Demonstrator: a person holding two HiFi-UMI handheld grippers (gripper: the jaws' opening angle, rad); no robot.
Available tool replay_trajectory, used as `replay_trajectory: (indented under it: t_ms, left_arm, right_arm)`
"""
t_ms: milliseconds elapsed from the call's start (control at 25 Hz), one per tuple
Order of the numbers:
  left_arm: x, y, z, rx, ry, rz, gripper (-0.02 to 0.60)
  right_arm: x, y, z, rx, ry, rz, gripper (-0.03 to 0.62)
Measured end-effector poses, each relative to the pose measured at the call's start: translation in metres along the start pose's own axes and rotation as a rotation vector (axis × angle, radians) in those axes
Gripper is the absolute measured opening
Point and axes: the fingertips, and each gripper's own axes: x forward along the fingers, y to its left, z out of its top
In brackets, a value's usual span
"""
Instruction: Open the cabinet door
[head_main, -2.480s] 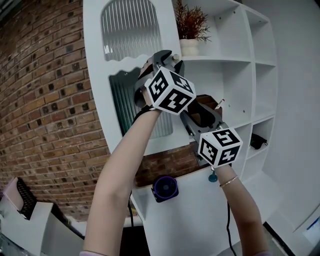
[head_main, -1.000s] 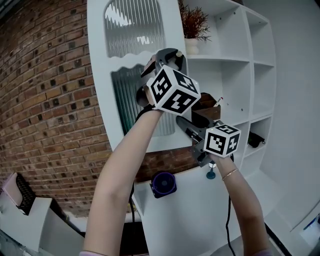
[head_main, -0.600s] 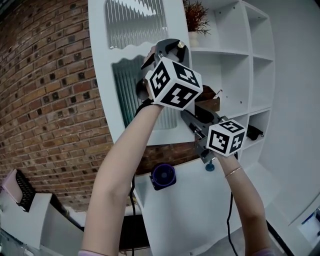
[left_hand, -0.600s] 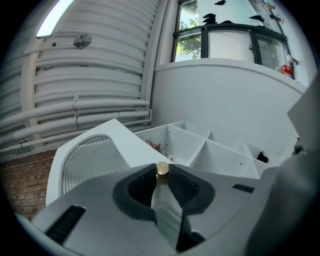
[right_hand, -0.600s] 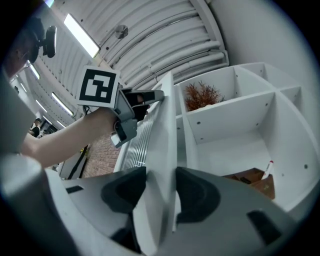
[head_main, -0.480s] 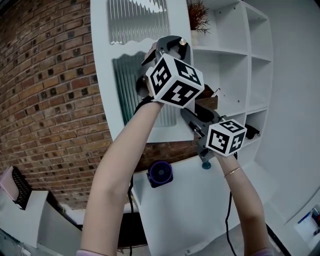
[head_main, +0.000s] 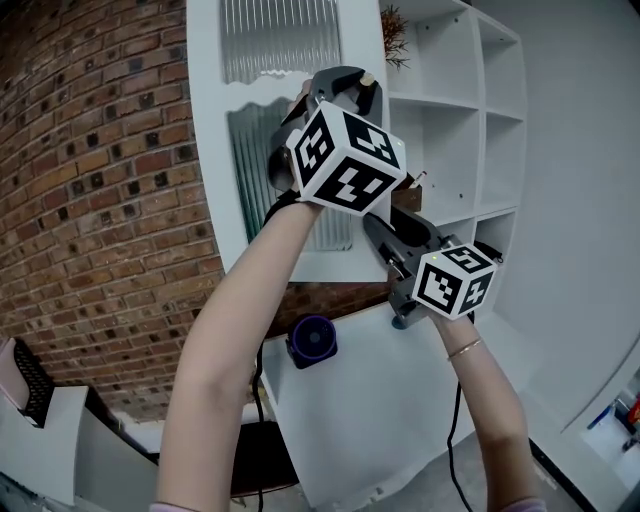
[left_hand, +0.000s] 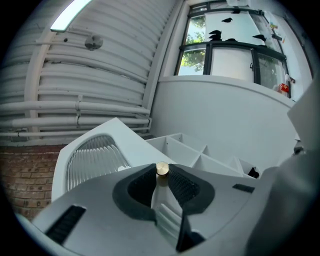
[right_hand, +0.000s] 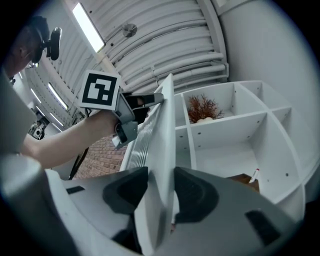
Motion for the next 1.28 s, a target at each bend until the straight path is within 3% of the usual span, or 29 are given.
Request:
replay_trajectory:
  t_ms: [760, 1280]
  left_arm:
    - [-0.074, 0.029, 0.044, -0.160, -0.130, -0.029, 0.079]
    - [-0.133, 0.061, 0.056, -0.214, -0.120, -0.065, 0.087]
  right_arm:
    - [-0.044, 0.078, 0.031, -0.071, -0.020, -0.094, 0.121]
    - [-0.059, 0.150, 0.040, -0.136, -0.013, -0.136, 0.094]
